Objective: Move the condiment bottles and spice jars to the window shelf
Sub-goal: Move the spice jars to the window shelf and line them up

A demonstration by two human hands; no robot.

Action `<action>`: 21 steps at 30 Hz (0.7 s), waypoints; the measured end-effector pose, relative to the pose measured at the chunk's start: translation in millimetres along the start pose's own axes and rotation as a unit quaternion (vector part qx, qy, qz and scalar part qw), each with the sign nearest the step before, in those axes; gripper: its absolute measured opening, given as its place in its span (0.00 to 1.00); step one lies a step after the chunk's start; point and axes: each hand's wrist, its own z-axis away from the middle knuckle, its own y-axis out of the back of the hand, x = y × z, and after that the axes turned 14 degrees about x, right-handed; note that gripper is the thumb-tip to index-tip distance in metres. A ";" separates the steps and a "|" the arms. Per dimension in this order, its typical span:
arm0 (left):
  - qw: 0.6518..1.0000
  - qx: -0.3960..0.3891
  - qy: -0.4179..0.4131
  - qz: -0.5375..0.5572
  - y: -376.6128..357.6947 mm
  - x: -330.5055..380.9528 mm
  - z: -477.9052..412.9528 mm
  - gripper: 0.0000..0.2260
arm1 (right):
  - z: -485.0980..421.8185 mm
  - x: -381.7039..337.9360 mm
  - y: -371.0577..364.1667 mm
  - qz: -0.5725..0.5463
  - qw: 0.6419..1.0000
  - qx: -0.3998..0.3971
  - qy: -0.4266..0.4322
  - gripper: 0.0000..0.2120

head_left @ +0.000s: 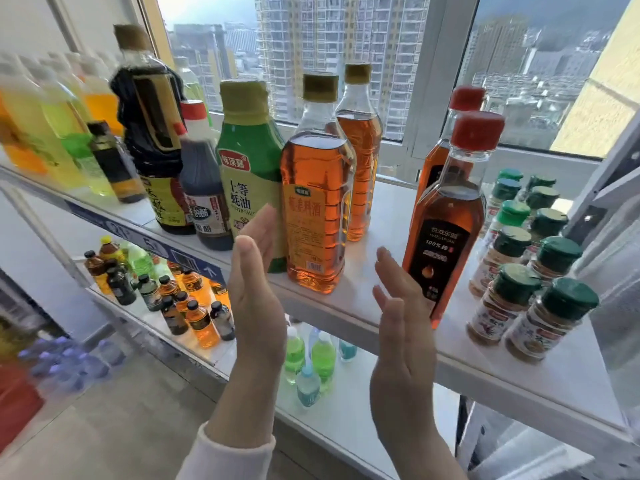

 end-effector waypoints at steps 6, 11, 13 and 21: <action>0.991 -0.035 0.080 -0.101 8.6 -42.3 -14.8 0.32 | -20.3 21.1 -44.5 0.019 0.989 -0.073 -0.123 0.31; 0.991 -0.069 0.082 -0.078 6.0 -51.5 -18.6 0.34 | -18.7 30.1 -65.4 0.012 0.990 -0.043 -0.135 0.34; 0.992 -0.090 0.068 -0.061 8.0 -54.7 -20.8 0.38 | -15.6 30.5 -70.0 0.001 0.991 -0.016 -0.135 0.30; 0.975 -0.197 0.101 -0.018 10.4 -58.1 -27.7 0.41 | -10.5 32.7 -65.5 0.014 0.992 0.040 -0.120 0.46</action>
